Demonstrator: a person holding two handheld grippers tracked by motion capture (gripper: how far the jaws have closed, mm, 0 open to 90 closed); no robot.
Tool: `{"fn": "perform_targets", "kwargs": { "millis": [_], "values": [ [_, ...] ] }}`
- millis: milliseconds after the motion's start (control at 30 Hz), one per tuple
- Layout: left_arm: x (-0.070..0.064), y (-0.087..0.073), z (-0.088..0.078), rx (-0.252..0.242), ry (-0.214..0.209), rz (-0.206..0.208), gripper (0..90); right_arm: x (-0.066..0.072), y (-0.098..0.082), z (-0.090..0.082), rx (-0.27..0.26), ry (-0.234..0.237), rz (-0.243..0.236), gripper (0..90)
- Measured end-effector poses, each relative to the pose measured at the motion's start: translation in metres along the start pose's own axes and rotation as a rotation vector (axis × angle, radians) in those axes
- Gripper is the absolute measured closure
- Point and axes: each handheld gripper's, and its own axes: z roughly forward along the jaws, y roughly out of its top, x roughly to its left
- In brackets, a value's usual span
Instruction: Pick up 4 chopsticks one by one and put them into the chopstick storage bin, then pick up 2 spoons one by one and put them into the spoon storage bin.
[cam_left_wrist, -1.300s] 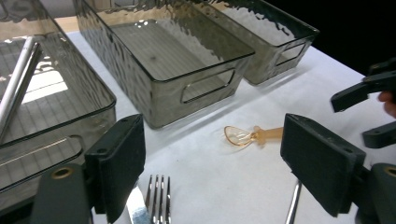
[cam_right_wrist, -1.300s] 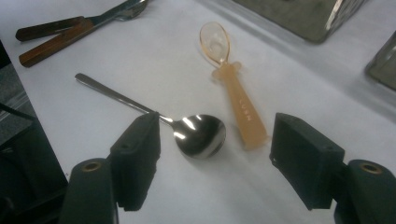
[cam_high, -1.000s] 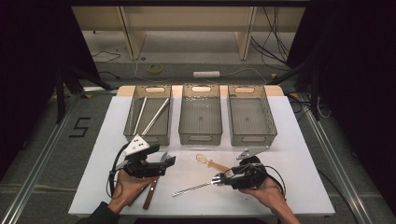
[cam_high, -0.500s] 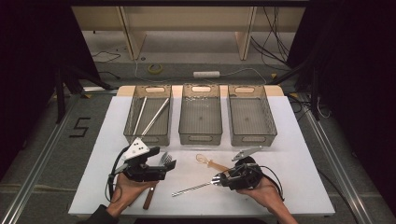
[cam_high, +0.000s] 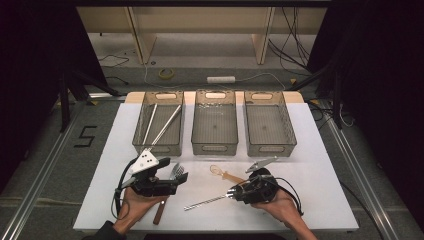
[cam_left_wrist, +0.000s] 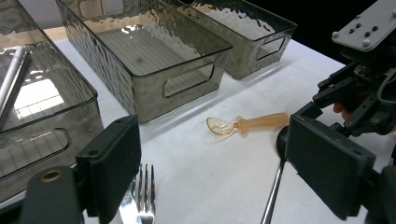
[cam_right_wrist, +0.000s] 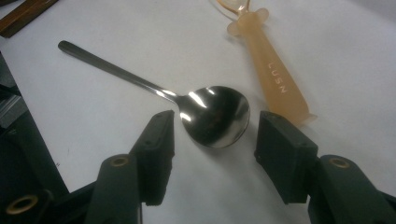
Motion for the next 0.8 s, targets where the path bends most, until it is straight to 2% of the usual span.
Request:
{"fn": "perform_targets", "kwargs": {
  "millis": [300,467,800],
  "values": [
    [-0.001,-0.001,-0.001,0.003,-0.002,0.006,17.7,0.002,0.004,0.010,0.026,0.003,-0.008,48.8],
    [-0.002,-0.001,0.000,0.004,0.000,0.016,17.6,0.002,0.006,0.011,0.023,0.004,-0.005,51.2],
    [-0.004,-0.001,0.000,0.007,0.003,0.029,17.6,0.001,0.007,0.013,0.018,-0.018,0.003,64.6]
  ]
}}
